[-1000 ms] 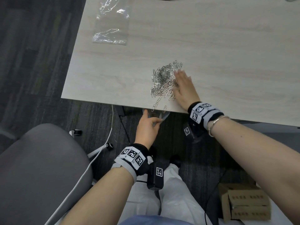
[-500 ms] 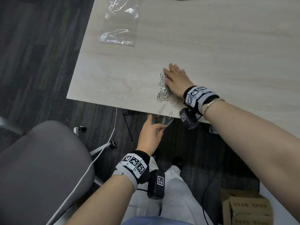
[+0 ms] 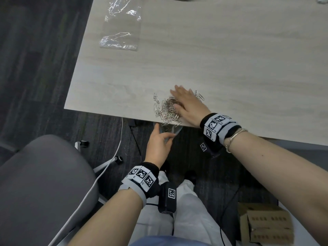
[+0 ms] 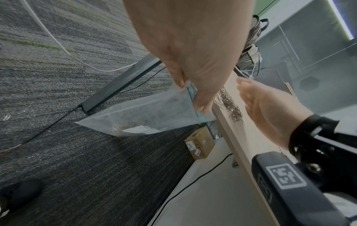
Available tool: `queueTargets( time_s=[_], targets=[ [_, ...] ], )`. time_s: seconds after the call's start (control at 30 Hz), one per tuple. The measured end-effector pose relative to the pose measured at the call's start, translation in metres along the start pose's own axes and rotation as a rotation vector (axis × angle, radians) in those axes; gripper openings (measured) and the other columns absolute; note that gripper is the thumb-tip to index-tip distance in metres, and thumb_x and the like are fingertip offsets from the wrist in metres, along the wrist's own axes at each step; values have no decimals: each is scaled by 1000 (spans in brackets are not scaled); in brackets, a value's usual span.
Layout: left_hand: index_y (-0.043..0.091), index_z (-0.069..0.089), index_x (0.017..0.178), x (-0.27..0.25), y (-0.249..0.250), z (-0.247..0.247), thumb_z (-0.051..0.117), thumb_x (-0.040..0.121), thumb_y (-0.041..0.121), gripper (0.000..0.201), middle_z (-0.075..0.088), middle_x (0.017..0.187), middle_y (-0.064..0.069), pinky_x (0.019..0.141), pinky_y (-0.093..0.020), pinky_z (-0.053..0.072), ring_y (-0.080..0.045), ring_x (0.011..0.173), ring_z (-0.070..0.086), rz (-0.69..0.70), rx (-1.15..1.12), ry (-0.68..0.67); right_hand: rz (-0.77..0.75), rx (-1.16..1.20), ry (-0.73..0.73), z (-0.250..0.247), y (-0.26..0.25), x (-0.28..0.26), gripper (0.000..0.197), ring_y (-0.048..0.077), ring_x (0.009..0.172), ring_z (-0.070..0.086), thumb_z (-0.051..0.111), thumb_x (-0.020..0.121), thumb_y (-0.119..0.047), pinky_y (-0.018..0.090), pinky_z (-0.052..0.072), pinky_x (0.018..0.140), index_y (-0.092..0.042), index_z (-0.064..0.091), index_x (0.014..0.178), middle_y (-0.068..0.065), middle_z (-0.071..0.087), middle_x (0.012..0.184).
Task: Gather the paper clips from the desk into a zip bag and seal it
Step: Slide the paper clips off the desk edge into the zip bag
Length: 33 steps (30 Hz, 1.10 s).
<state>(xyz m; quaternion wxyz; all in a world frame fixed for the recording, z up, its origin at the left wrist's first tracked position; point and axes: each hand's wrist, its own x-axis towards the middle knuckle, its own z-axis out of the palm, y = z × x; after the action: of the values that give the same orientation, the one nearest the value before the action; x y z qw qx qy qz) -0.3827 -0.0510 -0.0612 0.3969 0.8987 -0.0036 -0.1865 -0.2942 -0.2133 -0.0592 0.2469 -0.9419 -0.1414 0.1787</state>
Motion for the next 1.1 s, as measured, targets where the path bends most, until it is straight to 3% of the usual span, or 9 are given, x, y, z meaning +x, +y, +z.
queueTargets(
  time_s=[0.07,0.17,0.5,0.63,0.77,0.9,1.1],
  targets=[
    [10,73,100,0,-2,2,61,88,11,17,26,152,-17,97,-6,16,-28,137,32,-16,-1,-12,133,28,89,-6,13,-7,52,19,146,4,28,100,-29,33,-3,117,-15,14,149,8,8,157],
    [10,72,102,-2,-3,6,61,88,11,18,21,154,-16,100,-8,16,-26,139,29,-15,-4,-24,252,48,78,-6,28,-18,51,20,146,3,27,101,-23,30,-6,115,-13,13,148,9,7,157],
    [16,73,101,-6,2,23,62,87,11,18,19,152,-23,102,-12,18,-27,140,28,25,-4,-48,105,65,5,28,3,-56,53,17,146,1,29,98,-14,25,-6,114,-11,10,148,8,5,158],
    [15,72,103,-6,7,26,62,88,13,18,18,153,-24,99,-10,20,-28,138,32,21,15,-59,178,68,102,22,13,-67,54,17,146,1,28,99,-15,25,-6,114,-11,7,148,7,6,158],
    [12,73,100,-6,8,31,63,87,11,17,20,152,-25,100,-7,18,-28,138,33,52,13,-40,208,20,65,23,23,-81,53,17,146,2,26,99,-16,27,-6,115,-10,7,148,7,7,158],
    [13,73,99,-6,9,34,62,87,11,17,20,152,-24,103,-15,25,-27,137,35,61,6,-42,141,4,60,34,15,-92,58,16,146,3,31,96,-11,27,-6,115,-11,9,148,6,8,158],
    [14,73,101,-6,10,35,61,88,12,18,17,153,-24,98,-6,18,-26,139,30,48,6,-48,37,-25,12,48,4,-103,63,16,146,2,35,92,-8,28,-6,117,-11,9,149,6,9,158]
  ],
)
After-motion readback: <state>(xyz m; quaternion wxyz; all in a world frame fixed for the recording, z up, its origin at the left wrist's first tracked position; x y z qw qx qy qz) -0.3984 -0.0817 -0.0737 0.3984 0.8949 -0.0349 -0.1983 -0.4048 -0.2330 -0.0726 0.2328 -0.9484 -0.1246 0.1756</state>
